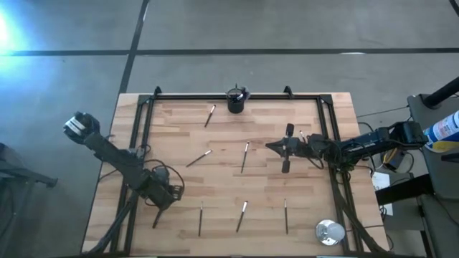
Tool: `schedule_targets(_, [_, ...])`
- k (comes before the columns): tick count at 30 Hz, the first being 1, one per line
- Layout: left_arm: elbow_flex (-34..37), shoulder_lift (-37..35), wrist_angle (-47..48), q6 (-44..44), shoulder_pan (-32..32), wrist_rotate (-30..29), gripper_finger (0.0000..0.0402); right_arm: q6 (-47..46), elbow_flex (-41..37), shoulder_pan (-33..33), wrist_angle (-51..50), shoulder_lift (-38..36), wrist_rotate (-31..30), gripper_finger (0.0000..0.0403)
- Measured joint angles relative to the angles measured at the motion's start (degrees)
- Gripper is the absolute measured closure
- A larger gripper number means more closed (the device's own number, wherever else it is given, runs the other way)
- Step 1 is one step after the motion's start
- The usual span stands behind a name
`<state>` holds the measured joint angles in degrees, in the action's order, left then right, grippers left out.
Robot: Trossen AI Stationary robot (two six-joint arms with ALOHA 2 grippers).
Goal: Put items in baskets/containers
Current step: Put the black foundation brush into the black pen holder
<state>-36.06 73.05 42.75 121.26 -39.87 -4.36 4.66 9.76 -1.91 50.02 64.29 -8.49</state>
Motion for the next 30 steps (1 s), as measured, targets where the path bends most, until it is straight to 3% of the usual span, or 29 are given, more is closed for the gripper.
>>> schedule_targets(11, [-1.1,0.7,1.7,0.1,-0.2,2.5,0.0305,-0.2,0.0,0.0,0.0,0.0,0.0,0.0394])
schedule_targets(22, [-1.2,6.2,2.3,0.7,-0.2,10.4,0.0305,-0.5,0.0,0.0,0.0,0.0,0.0,0.0394])
schedule_targets(30, [-1.3,9.4,1.7,-0.5,-0.3,9.5,0.0314,-0.6,0.0,0.0,0.0,0.0,0.0,0.0394])
